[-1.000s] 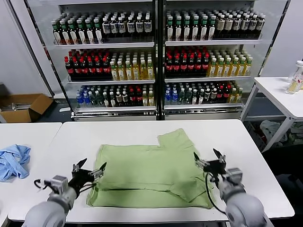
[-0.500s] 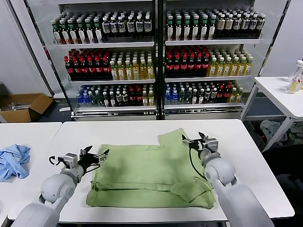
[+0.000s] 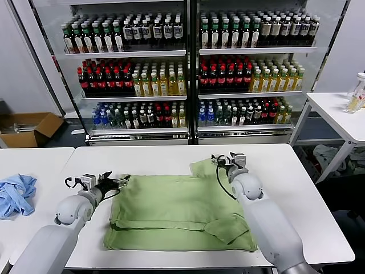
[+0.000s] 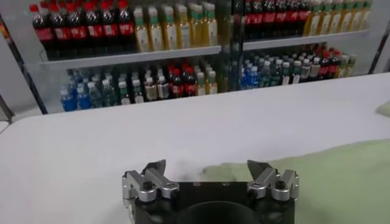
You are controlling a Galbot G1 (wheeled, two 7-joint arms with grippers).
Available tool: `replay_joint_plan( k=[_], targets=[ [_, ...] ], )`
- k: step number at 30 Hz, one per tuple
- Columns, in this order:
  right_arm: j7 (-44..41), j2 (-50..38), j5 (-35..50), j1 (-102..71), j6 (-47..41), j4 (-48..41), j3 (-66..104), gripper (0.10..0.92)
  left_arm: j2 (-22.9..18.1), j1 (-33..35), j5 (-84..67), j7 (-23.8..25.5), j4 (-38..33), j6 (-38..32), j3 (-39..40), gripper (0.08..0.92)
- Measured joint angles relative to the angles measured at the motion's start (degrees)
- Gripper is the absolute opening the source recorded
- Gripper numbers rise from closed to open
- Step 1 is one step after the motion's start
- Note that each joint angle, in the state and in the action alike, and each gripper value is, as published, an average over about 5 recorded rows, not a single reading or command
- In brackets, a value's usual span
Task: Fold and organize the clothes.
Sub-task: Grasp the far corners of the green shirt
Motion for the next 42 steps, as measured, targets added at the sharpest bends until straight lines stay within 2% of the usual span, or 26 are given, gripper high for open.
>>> replay_joint_plan(
  k=[16, 19, 22, 42],
  targets=[
    [-0.6, 4.3, -2.5, 3.5, 2.5, -10.9, 0.2, 0.823, -0.4, -2.8, 0.5, 4.5, 5.7, -1.1, 0.9, 0.822],
    [-0.8, 4.8, -2.6, 3.7, 2.8, -11.8, 0.3, 0.811, -0.3, -2.8, 0.5, 5.2, 5.8, -1.1, 0.9, 0.791],
    [-1.0, 5.2, -2.7, 4.0, 3.0, -12.6, 0.5, 0.750, -0.1, -2.6, 0.5, 5.9, 5.8, -1.3, 1.0, 0.716],
    [-1.9, 5.0, -3.0, 4.0, 3.5, -13.8, 0.4, 0.170, 0.2, -1.1, 0.5, 10.1, 5.7, -2.9, 0.4, 0.155]
  ],
)
